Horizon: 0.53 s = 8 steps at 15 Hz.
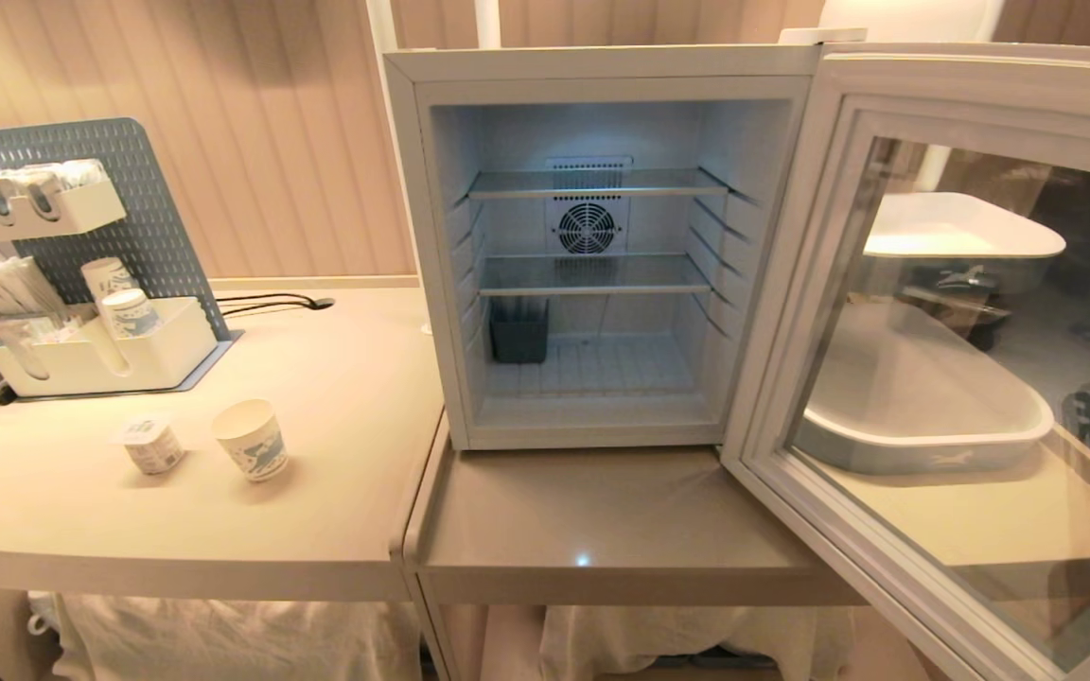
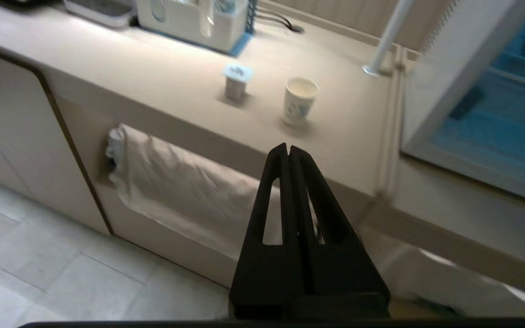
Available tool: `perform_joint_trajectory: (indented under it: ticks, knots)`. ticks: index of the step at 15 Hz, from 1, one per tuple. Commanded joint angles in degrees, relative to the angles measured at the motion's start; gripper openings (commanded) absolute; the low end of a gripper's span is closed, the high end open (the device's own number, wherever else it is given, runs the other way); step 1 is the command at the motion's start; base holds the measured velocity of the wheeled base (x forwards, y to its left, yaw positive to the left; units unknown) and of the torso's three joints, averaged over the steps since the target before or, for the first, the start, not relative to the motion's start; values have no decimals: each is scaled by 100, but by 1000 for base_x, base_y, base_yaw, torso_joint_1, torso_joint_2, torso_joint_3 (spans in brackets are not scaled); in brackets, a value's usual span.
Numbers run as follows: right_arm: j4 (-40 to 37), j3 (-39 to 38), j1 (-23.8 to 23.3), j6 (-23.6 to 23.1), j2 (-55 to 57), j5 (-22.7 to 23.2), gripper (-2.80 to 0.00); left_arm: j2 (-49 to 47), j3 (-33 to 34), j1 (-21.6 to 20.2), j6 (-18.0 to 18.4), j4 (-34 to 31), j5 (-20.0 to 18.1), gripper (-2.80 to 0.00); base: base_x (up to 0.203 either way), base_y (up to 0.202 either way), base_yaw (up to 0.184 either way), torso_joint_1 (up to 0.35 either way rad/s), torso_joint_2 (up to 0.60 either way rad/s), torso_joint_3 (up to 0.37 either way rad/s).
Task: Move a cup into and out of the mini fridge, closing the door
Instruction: Put the paper cup in the freezer
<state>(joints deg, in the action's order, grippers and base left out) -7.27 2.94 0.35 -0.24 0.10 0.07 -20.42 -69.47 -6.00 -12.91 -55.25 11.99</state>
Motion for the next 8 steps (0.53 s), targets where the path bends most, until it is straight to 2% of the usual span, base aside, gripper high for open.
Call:
perform_joint_trajectory:
  ticks: [1, 2, 3, 4, 5, 6, 8]
  knots:
    - [-3, -2, 0, -2, 6, 1, -280, 431, -861, -93, -109, -1515, -806, -280, 0, 0, 0, 0, 0, 0]
    - [-3, -3, 0, -2, 8, 1, -280, 438, -1242, -20, -78, -1793, -1193, -280, 0, 0, 0, 0, 0, 0]
    - [-3, 5, 0, -2, 8, 1, -280, 431, -1527, 251, -14, -1894, -1429, -280, 0, 0, 0, 0, 0, 0]
    - [-3, 0, 0, -2, -1, 1, -280, 418, -1700, 598, 56, -1946, -1562, -280, 0, 0, 0, 0, 0, 0]
    - [-3, 5, 0, -2, 8, 1, -280, 480, -1669, 706, 98, -1958, -1610, -280, 0, 0, 0, 0, 0, 0]
    - [-3, -1, 0, -2, 8, 1, -280, 702, -1405, 674, 183, -1956, -1653, -280, 0, 0, 0, 0, 0, 0]
    - [-3, 5, 0, -2, 8, 1, -280, 1562, -322, 638, 609, -1937, -1768, -280, 0, 0, 0, 0, 0, 0]
